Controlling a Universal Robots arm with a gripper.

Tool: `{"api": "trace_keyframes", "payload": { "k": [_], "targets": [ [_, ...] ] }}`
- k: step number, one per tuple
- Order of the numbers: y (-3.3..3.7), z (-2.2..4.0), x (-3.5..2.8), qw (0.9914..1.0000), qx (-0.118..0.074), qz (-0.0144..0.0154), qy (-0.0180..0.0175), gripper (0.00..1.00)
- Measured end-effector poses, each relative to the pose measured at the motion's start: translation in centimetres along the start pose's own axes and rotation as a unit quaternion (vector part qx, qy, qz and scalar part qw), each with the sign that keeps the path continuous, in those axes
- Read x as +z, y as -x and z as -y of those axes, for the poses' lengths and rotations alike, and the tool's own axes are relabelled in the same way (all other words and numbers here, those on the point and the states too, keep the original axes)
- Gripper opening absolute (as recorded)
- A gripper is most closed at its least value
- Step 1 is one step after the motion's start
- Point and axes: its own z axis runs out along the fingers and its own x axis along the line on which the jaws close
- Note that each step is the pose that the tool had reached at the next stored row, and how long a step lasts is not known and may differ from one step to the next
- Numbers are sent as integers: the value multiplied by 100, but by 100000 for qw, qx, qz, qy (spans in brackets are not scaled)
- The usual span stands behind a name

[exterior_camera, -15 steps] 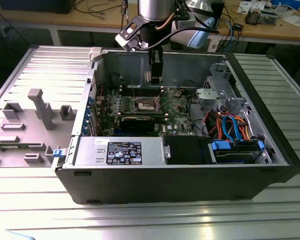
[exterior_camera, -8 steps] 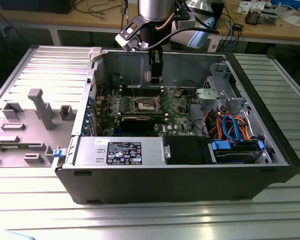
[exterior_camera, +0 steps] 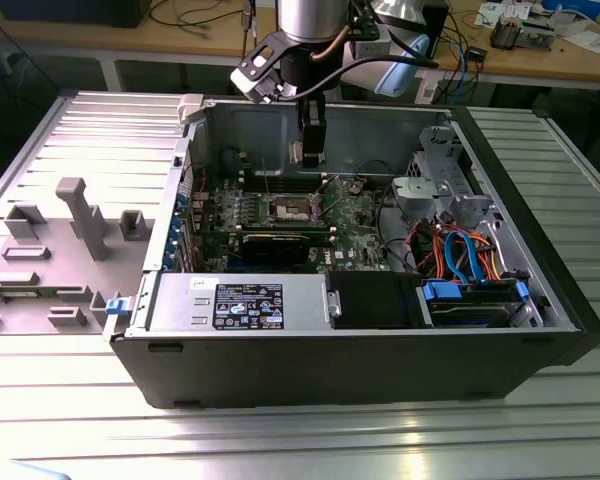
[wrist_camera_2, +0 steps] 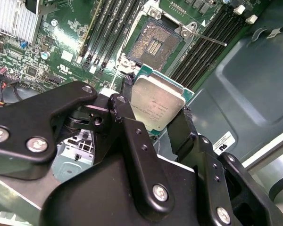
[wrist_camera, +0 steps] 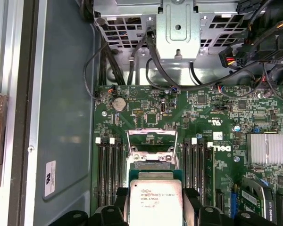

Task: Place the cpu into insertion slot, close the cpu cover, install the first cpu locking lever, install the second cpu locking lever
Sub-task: 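Place the cpu into insertion slot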

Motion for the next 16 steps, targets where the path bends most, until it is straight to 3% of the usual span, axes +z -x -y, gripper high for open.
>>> {"api": "trace_keyframes", "payload": {
  "k": [5,16],
  "targets": [
    [1,2,28,99999,-80,-4,384,55],
    [9,83,219,99993,-1052,-73,456,55]
  ]
}}
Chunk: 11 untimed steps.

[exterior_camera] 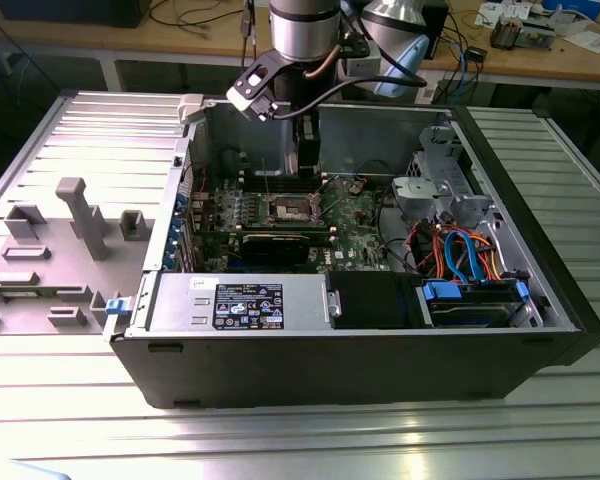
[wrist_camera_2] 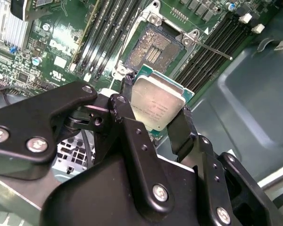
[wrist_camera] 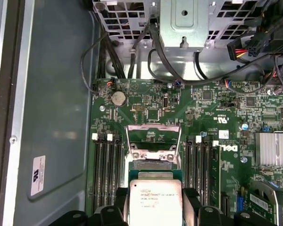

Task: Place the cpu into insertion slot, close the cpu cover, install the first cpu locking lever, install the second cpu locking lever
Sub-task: 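Place the cpu into insertion slot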

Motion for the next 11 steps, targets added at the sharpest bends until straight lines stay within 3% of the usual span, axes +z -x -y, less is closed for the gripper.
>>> {"api": "trace_keyframes", "payload": {
  "k": [8,11],
  "targets": [
    [6,10,127,100000,7,8,6,55],
    [6,10,128,100000,6,2,22,55]
  ]
}}
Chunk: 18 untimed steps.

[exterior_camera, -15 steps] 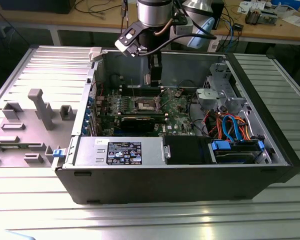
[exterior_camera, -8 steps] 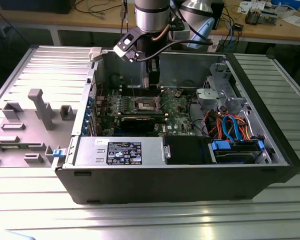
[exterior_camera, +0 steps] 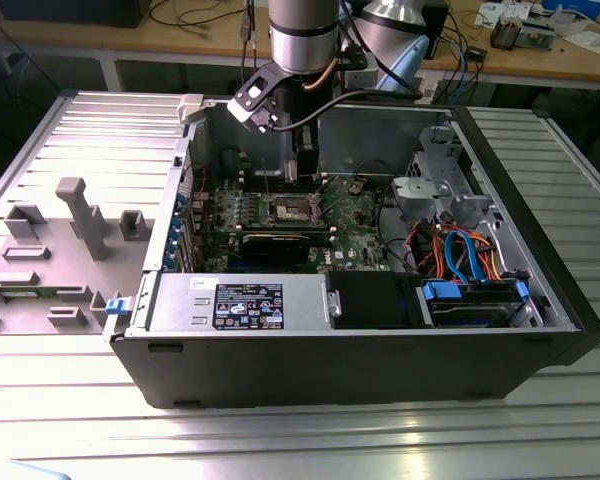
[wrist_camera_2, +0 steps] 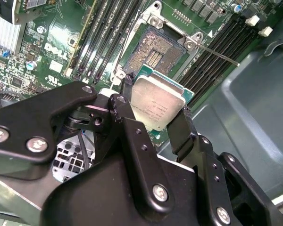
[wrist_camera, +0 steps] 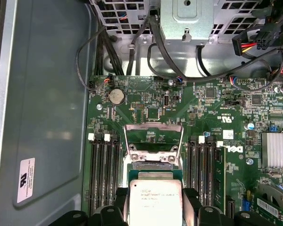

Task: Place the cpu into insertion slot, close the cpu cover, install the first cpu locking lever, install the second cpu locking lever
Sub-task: 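Place the cpu into insertion slot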

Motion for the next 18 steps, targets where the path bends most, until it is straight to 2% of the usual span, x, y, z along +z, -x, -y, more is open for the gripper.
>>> {"api": "trace_keyframes", "payload": {
  "k": [12,15,18],
  "targets": [
    [0,1,9,100000,-2,-21,68,55],
    [-1,7,80,100000,-14,6,195,55],
    [1,25,120,100000,-11,7,242,55]
  ]
}}
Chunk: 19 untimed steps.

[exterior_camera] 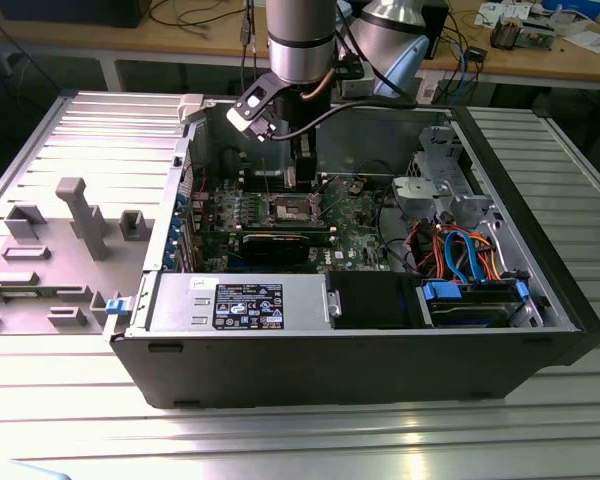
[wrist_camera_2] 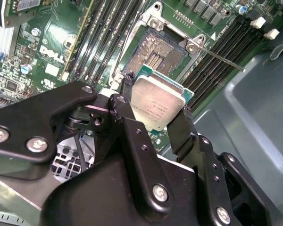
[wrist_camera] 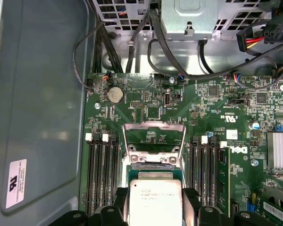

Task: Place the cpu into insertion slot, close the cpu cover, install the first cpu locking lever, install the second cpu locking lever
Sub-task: 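Place the cpu into insertion slot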

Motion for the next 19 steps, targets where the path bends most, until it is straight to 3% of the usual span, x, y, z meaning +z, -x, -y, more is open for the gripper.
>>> {"api": "trace_keyframes", "payload": {
  "k": [19],
  "targets": [
    [0,1,3,100000,-5,4,34,55]
  ]
}}
